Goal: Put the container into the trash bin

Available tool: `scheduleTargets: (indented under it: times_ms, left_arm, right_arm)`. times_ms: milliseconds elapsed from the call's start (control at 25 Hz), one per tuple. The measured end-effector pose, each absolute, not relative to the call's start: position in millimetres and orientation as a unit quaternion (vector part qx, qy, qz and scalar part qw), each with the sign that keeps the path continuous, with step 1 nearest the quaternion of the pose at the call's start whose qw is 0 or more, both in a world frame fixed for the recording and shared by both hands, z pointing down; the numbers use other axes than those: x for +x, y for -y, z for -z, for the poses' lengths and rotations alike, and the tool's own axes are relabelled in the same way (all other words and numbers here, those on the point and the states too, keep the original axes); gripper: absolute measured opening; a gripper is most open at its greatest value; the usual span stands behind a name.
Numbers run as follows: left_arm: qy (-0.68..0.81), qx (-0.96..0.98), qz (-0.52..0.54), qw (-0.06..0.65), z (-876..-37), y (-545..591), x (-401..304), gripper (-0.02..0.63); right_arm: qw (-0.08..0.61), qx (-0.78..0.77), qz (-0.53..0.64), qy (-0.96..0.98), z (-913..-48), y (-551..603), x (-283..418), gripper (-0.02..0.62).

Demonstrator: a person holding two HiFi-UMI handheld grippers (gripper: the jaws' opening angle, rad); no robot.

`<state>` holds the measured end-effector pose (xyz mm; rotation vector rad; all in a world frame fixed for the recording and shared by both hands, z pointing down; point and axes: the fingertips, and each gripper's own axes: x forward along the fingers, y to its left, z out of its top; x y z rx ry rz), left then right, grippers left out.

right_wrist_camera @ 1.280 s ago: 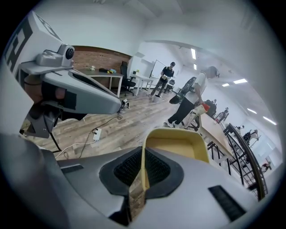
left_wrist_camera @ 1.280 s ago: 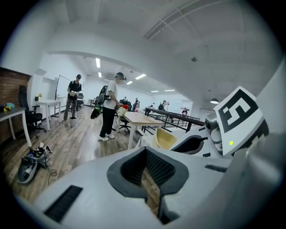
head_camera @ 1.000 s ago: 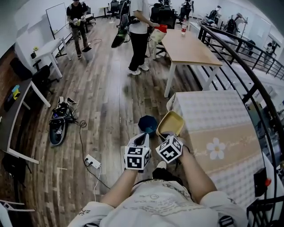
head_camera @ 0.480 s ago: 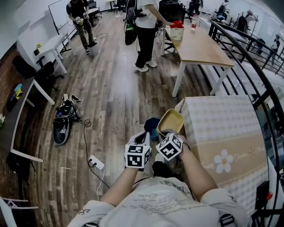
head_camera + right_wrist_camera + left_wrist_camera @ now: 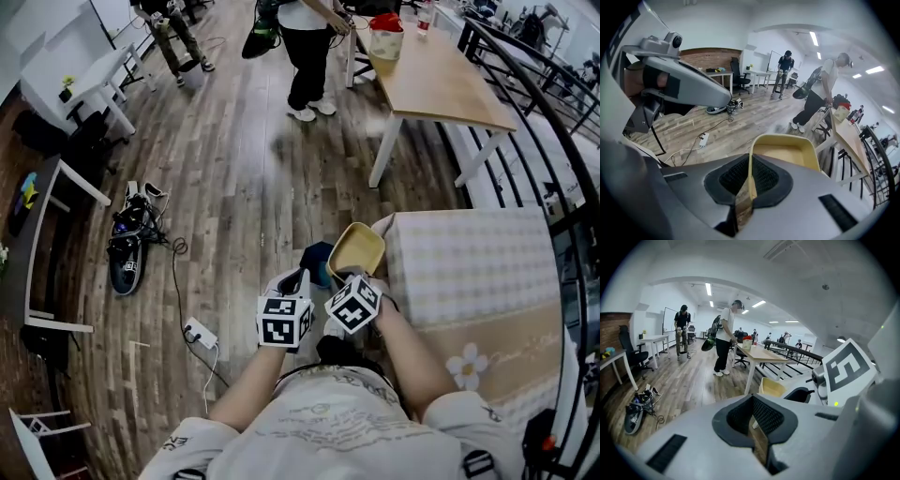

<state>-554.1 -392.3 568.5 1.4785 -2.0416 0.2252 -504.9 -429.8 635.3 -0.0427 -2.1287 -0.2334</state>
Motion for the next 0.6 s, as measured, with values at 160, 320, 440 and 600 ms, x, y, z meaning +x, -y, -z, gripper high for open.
scheduleTargets:
  times_ms: [160,320,440,600]
  left_arm:
    - [0.769,0.546,-0.095,0.319,-592.4,413.0,-574.7,0.005]
    - [0.768,0.533,-0.097,0.342,-606.6,430.1,-583.4,0.005]
    - [0.761,0.534,-0.097,0.357,-625.2,435.3,-594.0,0.005]
    - [0.751,0.537,-0.098,0.371,-661.6,441.0,-611.3,0.005]
  right_arm:
    - [0.494,-0.033,0.081,0.865,-665.7,449.8,-516.2,0.017]
    - [0.515,-0.057,0.07,0.852,-689.8,465.1,-519.5,0.017]
    - [0.527,-0.072,0.062,0.844,-713.6,468.1,-532.4,0.017]
    - [0.54,-0.091,0.05,0.835,-762.1,470.9,-549.7,0.017]
